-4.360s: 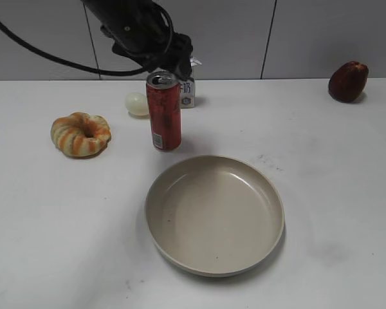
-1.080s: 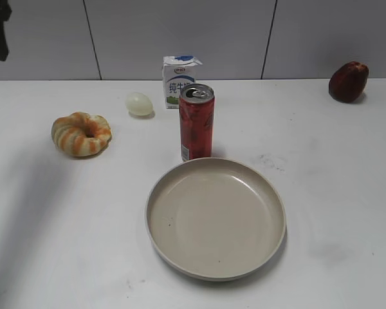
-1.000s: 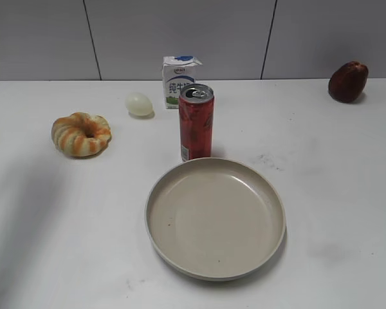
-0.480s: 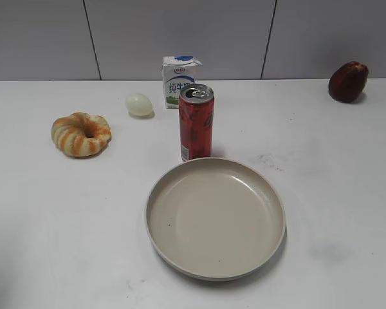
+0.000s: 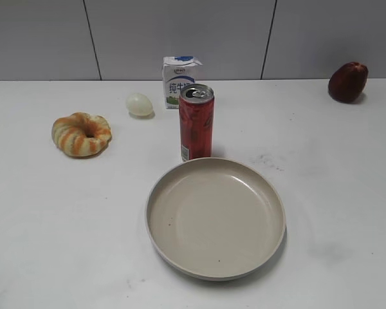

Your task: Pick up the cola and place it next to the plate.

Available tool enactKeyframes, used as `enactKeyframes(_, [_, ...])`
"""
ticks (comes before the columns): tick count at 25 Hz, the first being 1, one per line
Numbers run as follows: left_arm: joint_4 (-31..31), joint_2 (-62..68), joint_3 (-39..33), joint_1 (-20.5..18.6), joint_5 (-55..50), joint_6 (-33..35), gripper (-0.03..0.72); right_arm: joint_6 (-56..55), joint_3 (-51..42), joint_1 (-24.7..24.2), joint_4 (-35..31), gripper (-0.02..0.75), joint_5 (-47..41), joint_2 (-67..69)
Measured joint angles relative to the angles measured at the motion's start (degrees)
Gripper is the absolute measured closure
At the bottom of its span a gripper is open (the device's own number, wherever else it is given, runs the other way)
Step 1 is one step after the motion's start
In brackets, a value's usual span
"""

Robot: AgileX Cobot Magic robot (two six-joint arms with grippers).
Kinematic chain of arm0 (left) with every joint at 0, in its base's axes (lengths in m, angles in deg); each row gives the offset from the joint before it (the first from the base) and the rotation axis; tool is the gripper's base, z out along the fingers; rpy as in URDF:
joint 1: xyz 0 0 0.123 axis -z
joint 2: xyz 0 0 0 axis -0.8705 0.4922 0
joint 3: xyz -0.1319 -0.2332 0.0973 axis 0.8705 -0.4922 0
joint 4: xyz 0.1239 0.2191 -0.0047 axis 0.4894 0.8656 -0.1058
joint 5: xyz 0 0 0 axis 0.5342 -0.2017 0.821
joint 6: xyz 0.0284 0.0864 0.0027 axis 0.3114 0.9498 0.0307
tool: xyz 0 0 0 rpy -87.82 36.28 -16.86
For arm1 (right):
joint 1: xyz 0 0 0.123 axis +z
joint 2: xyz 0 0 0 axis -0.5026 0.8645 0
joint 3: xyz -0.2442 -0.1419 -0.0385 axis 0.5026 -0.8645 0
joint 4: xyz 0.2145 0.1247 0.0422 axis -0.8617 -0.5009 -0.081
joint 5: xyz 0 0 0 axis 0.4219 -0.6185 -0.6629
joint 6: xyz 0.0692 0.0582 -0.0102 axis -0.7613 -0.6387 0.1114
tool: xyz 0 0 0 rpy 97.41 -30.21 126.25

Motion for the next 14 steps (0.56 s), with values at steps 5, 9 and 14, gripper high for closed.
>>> enactKeyframes(5, [-0.24, -12.89, -2.66, 0.0, 3.38, -0.71, 0.111, 0.0, 0.0, 0.0, 0.0, 0.166, 0.0, 0.0])
enactKeyframes(9, [-0.24, -20.3, -2.83, 0.0, 3.64, -0.82, 0.111, 0.0, 0.0, 0.0, 0.0, 0.166, 0.0, 0.0])
enactKeyframes(14, [-0.24, -27.5, -2.83, 0.0, 3.69, -0.82, 0.113, 0.0, 0.0, 0.0, -0.05, 0.166, 0.0, 0.0])
